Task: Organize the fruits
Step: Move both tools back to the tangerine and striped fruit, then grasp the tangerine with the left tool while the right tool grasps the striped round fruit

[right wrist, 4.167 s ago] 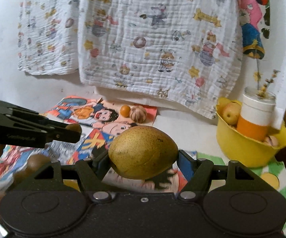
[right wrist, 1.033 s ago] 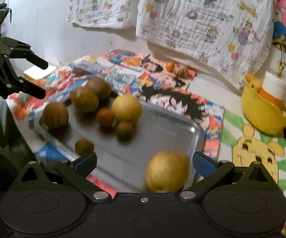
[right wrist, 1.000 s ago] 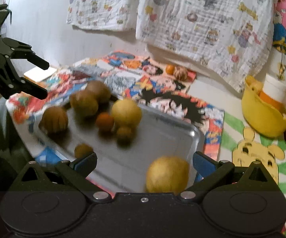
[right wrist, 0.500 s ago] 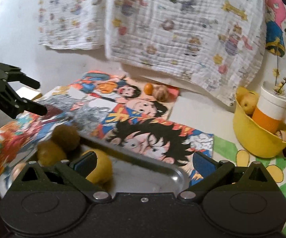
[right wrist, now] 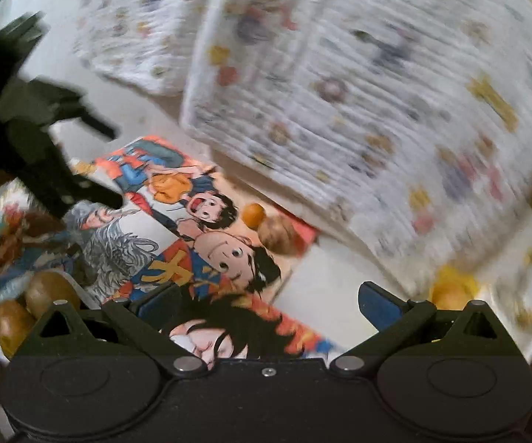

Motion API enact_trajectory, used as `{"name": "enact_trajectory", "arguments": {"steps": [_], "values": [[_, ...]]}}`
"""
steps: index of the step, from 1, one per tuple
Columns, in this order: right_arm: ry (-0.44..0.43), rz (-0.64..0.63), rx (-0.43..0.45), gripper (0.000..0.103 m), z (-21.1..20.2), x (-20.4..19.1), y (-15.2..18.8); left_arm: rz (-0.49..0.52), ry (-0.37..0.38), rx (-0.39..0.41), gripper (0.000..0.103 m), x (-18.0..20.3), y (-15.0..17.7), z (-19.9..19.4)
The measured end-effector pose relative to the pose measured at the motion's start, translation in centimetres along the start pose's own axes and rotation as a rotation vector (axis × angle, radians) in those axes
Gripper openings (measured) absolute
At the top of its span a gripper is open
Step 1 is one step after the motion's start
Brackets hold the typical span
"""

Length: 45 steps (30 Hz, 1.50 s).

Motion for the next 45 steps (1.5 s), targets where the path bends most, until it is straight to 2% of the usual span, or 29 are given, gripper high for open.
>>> {"name": "enact_trajectory", "arguments": {"steps": [4, 9, 13, 22, 27, 33, 41, 45], "values": [[-0.061, -0.074, -0.008, 0.102, 2.7, 0.0, -1.7, 0.095, -0.039, 0.016, 0.102, 0.0, -1.1, 2.3], [-0.091, -0.08, 0.024, 0.102, 5.8, 0.3, -3.3, 0.093, -0.04, 0.02, 0.102, -1.2, -1.7, 5.3], [-0.084, -0.124, 0.03, 0.102, 8.7, 0.4, -3.9, 0.13, -0.023, 0.053, 0.102, -1.6, -1.8, 7.4], [-0.075, -0.206, -0.028, 0.102, 13.7, 0.9, -4.2, 0.319, 0.007, 0.127, 0.102, -0.2, -2.0, 11.4], [-0.032, -0.21, -0.073, 0.096, 16.7, 1.2, -4.1, 0.387, -0.009, 0.158, 0.102, 0.7, -2.8, 13.1], [-0.017, -0.204, -0.066, 0.089, 18.8, 1.3, -4.1, 0.406, 0.048, 0.162, 0.093, 0.7, -3.4, 14.6], [-0.016, -0.257, -0.072, 0.085, 20.7, 0.8, -4.5, 0.483, 0.047, 0.157, 0.075, 0.8, -3.4, 15.9], [-0.004, -0.273, -0.08, 0.084, 22.0, 0.9, -4.8, 0.487, 0.056, 0.154, 0.066, 0.7, -3.5, 16.6]]}}
Point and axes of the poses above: each gripper's, at about its wrist camera, not at the fingertips, and z roughly the way its jaws point, x to its right, y to its underside, the point moved 3 cm from there along z, roughly the way its jaws point, and after that the axes turned 11 degrees about -x, right-handed, at the moved point
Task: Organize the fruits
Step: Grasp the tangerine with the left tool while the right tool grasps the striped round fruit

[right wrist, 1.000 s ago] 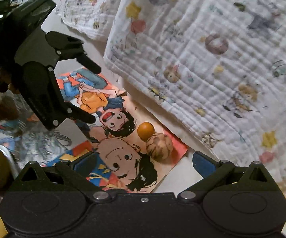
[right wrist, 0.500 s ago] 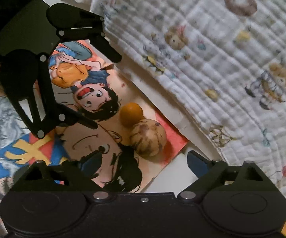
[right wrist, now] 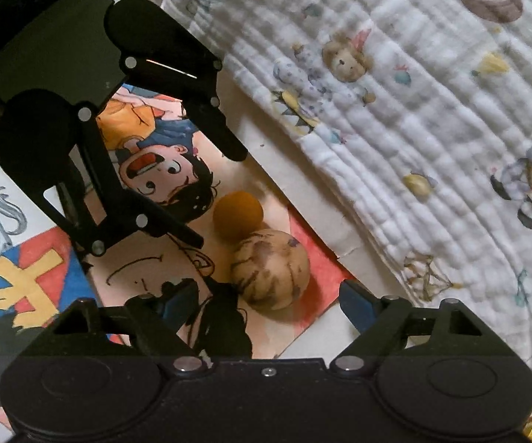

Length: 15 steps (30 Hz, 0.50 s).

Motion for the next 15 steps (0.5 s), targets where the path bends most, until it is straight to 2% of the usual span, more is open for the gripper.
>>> {"name": "enact_trajectory", "arguments": {"steps": [2, 9, 11, 15], "values": [[0.003, 0.001, 0.0, 0.076, 0.2, 0.1, -0.2, -0.004, 0.003, 0.006, 0.064, -0.1, 0.0, 0.1], [0.008, -0.023, -0.001, 0.07, 0.6, 0.3, -0.7, -0.003, -0.002, 0.018, 0.051, -0.3, 0.1, 0.6], [0.003, -0.035, 0.0, 0.061, 0.7, 0.2, -0.8, -0.005, 0.001, 0.016, 0.049, -0.5, 0.2, 0.9], [0.002, -0.062, 0.004, 0.055, 0.8, -0.2, -1.3, 0.001, 0.007, 0.026, 0.037, -0.6, 0.2, 1.1]]}}
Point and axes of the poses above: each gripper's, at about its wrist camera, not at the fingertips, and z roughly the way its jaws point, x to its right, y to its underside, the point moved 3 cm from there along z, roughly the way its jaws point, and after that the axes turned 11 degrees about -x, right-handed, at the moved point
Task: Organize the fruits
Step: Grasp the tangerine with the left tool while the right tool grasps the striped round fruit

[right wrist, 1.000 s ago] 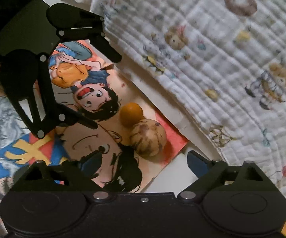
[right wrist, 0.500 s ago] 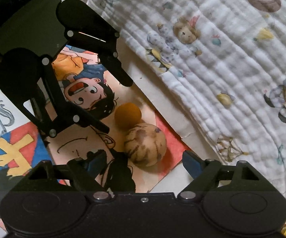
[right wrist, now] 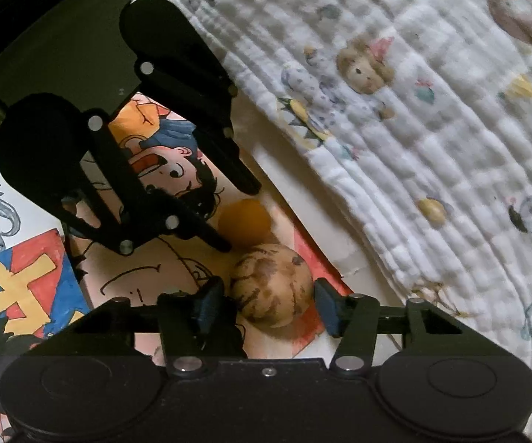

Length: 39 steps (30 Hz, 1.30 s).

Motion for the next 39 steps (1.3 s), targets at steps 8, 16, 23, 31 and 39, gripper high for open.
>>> {"name": "enact_trajectory", "arguments": {"steps": [8, 16, 23, 31, 39], "values": [[0.023, 0.0, 0.012, 0.051, -0.1, -0.5, 0.2, -0.028, 0.01, 0.003, 0.034, 0.0, -0.2, -0.7], [0.098, 0.038, 0.061, 0.05, -0.4, -1.6, 1.1, -0.132, 0.017, -0.02, 0.033, -0.2, -0.2, -1.4], [0.126, 0.05, 0.088, 0.05, -0.2, -2.5, 1.7, -0.176, 0.034, -0.034, 0.033, 0.1, 0.3, -2.3], [0.067, 0.126, 0.059, 0.051, -0.5, -1.4, 1.2, -0.197, 0.04, -0.045, 0.033, 0.2, 0.3, -2.5], [0.026, 0.185, 0.051, 0.052, 0.2, -0.2, 1.0, -0.239, 0.064, -0.027, 0.033, -0.3, 0.8, -2.6]]}}
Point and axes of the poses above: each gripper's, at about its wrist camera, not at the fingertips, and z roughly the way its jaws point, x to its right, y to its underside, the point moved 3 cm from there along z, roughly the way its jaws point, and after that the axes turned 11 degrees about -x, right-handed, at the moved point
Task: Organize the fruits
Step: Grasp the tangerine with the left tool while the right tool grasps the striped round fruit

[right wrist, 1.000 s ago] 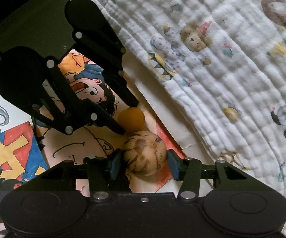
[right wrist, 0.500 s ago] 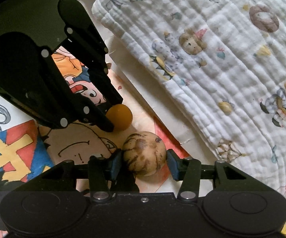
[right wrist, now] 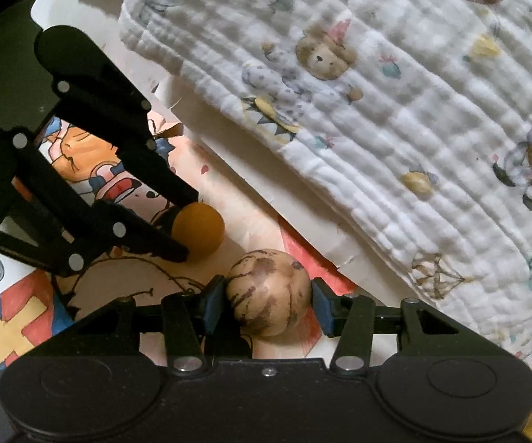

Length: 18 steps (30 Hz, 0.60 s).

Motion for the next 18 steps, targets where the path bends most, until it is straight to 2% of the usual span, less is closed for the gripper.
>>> {"name": "enact_trajectory", "arguments": {"steps": [7, 18], "values": [[0.003, -0.013, 0.003, 0.05, 0.2, 0.6, -0.7, -0.016, 0.023, -0.001, 0.033, -0.1, 0.3, -0.5], [-0.019, -0.039, -0.009, 0.05, -0.6, 0.3, -0.6, 0.036, 0.016, -0.019, 0.034, 0.8, -0.1, -0.4]]}}
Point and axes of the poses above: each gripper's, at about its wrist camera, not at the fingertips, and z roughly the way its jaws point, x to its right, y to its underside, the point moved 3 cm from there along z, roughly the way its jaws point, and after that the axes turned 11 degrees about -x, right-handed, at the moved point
